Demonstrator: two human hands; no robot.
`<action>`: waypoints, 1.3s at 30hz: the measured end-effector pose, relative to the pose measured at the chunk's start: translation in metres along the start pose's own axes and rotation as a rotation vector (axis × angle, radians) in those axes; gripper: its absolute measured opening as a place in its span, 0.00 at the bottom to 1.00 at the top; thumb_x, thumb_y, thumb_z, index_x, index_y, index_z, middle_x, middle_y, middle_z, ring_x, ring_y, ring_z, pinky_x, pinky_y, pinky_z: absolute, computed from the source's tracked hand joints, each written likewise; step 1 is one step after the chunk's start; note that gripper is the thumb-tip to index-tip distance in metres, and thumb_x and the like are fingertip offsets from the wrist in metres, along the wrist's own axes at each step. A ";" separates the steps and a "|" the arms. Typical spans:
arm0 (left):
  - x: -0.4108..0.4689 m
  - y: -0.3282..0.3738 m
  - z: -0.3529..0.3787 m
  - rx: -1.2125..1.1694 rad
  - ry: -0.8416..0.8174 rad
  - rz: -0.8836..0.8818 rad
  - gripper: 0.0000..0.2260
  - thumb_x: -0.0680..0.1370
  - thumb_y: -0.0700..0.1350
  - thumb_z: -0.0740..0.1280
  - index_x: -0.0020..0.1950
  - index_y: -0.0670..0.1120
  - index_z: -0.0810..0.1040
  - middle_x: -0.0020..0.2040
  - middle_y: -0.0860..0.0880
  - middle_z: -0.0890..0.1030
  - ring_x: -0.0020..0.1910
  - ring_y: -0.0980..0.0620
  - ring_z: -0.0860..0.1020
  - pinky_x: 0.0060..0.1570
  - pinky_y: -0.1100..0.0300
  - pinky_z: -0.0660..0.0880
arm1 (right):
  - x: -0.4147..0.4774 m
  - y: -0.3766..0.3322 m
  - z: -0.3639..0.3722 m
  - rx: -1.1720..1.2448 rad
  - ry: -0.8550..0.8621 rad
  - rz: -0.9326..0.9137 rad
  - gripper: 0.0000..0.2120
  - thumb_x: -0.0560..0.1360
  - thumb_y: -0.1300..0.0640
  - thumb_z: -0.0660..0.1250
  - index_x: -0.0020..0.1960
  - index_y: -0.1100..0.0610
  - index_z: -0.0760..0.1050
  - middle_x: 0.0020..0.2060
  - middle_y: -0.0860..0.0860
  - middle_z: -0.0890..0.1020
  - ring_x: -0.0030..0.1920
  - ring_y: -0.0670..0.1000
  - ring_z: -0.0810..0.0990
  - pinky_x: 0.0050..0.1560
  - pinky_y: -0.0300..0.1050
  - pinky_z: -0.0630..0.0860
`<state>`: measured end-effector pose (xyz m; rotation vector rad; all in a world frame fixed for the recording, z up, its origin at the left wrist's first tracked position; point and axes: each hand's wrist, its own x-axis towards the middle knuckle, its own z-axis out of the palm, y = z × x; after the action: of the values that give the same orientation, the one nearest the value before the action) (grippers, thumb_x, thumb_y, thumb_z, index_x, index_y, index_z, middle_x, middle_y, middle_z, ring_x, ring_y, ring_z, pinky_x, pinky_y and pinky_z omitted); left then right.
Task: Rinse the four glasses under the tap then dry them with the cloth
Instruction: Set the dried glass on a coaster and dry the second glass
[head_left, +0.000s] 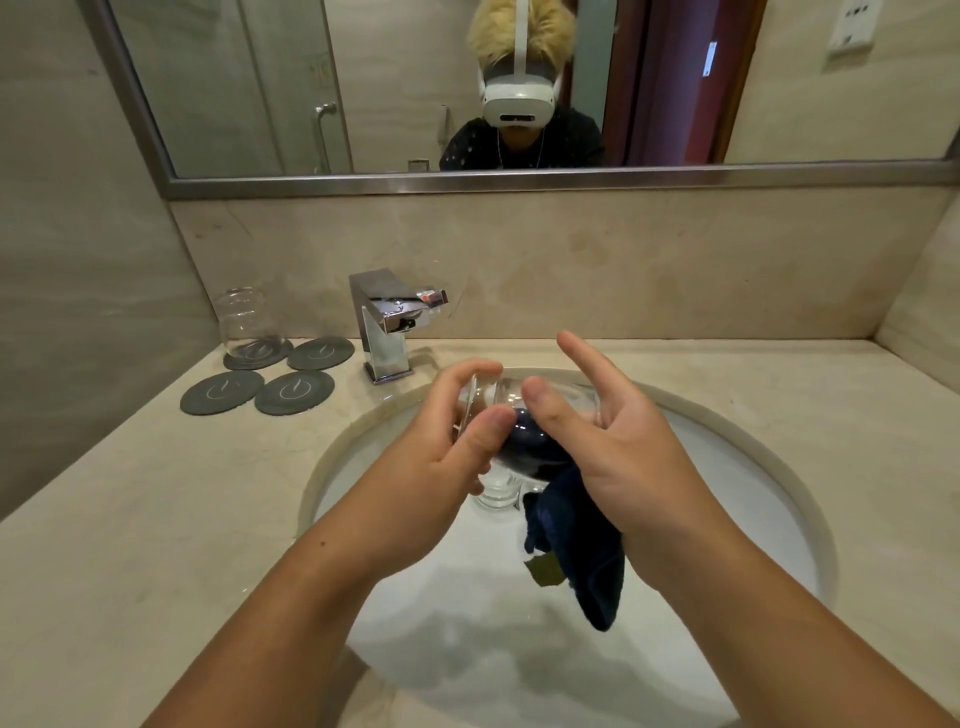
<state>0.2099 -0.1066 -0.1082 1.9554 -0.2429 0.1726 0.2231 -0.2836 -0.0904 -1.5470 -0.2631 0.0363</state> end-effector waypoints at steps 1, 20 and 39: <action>0.000 -0.002 -0.001 -0.015 -0.020 0.004 0.17 0.80 0.67 0.60 0.68 0.67 0.69 0.49 0.57 0.84 0.43 0.62 0.80 0.46 0.63 0.80 | 0.001 0.000 -0.002 0.017 -0.008 0.005 0.43 0.69 0.38 0.76 0.81 0.37 0.64 0.47 0.61 0.89 0.53 0.53 0.90 0.72 0.57 0.76; -0.001 -0.006 -0.008 -0.047 -0.099 -0.012 0.19 0.80 0.59 0.68 0.70 0.66 0.70 0.55 0.53 0.86 0.55 0.54 0.83 0.58 0.53 0.82 | -0.003 -0.001 -0.003 -0.072 -0.063 -0.044 0.30 0.77 0.39 0.68 0.78 0.35 0.66 0.42 0.49 0.89 0.51 0.45 0.88 0.51 0.33 0.78; 0.001 -0.005 -0.003 -0.200 -0.052 -0.133 0.18 0.77 0.62 0.67 0.65 0.61 0.81 0.50 0.54 0.85 0.43 0.55 0.80 0.45 0.58 0.77 | 0.005 0.007 -0.005 -0.089 0.020 -0.060 0.27 0.76 0.34 0.70 0.73 0.34 0.73 0.46 0.50 0.89 0.51 0.44 0.89 0.61 0.46 0.80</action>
<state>0.2119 -0.1018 -0.1114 1.7712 -0.1565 0.0095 0.2303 -0.2878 -0.0970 -1.6257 -0.2979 -0.0386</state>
